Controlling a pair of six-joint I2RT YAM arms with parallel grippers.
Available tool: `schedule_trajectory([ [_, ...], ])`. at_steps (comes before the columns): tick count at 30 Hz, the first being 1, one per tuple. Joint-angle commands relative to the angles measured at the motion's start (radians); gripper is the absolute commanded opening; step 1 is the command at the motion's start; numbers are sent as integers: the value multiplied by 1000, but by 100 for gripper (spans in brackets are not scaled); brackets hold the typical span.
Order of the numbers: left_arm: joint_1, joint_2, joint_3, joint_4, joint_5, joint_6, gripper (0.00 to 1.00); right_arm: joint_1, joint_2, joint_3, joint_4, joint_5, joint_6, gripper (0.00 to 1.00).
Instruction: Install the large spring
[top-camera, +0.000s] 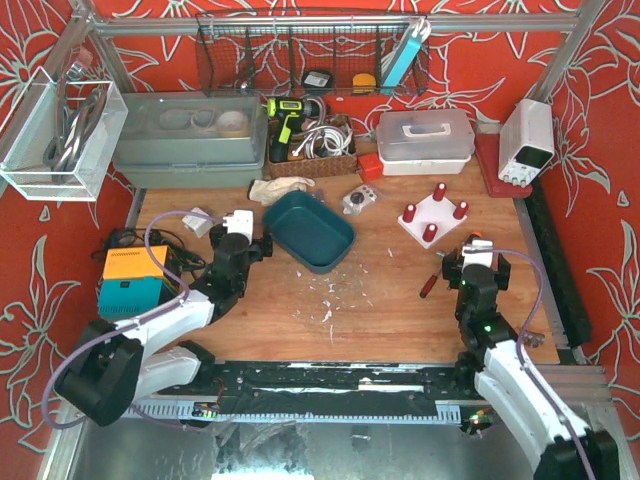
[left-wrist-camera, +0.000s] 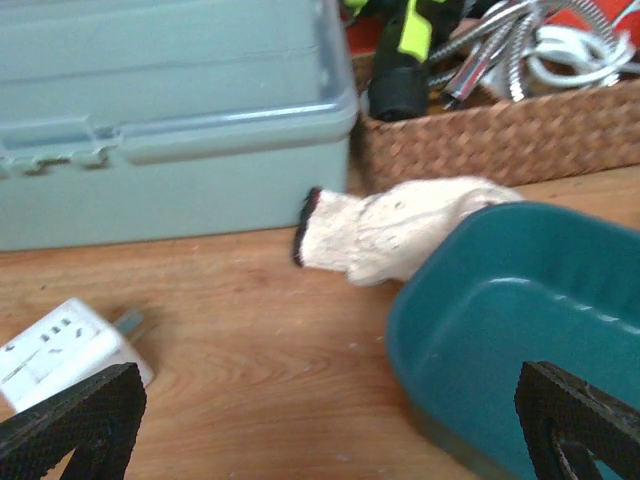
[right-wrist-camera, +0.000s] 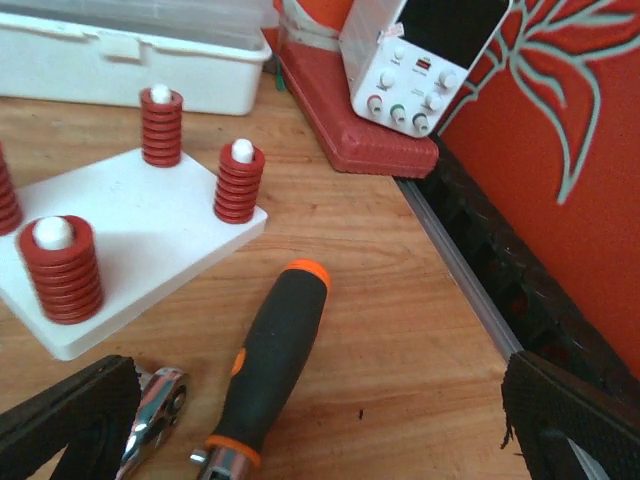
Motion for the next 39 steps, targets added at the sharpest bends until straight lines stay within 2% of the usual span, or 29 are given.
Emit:
schedule_trajectory([
  [1, 78, 58, -59, 186, 63, 58, 100, -45, 188, 18, 232, 20, 18, 99],
  [8, 177, 143, -157, 360, 34, 17, 100, -80, 558, 83, 474, -89, -18, 99],
  [14, 286, 211, -187, 548, 233, 80, 100, -149, 752, 141, 608, -220, -9, 99],
  [17, 319, 277, -191, 583, 84, -21, 100, -164, 850, 178, 623, -229, 6, 99],
  [20, 327, 292, -190, 596, 121, -13, 100, -169, 847, 170, 625, -236, 10, 99],
  [23, 327, 289, -210, 626, 146, -3, 100, -169, 869, 123, 731, -228, 10, 99],
  [25, 327, 286, -222, 652, 164, 5, 100, -170, 866, 126, 728, -224, 10, 99],
  [27, 328, 287, -269, 739, 216, 21, 100, -169, 872, 122, 737, -221, 6, 99],
  [29, 329, 358, -354, 981, 234, 47, 100, -165, 881, 104, 784, -218, 3, 99],
  [31, 330, 309, -305, 800, 250, 30, 100, -164, 887, 102, 786, -219, 2, 99],
  [33, 335, 350, -329, 909, 244, 42, 100, -164, 885, 103, 785, -218, 2, 99],
  [35, 335, 314, -308, 816, 250, 29, 100, -164, 894, 101, 807, -217, 1, 99],
  [37, 335, 341, -324, 883, 244, 35, 100, -164, 894, 103, 798, -216, 1, 99],
  [39, 335, 319, -308, 818, 247, 28, 100, -164, 881, 108, 767, -216, 4, 99],
])
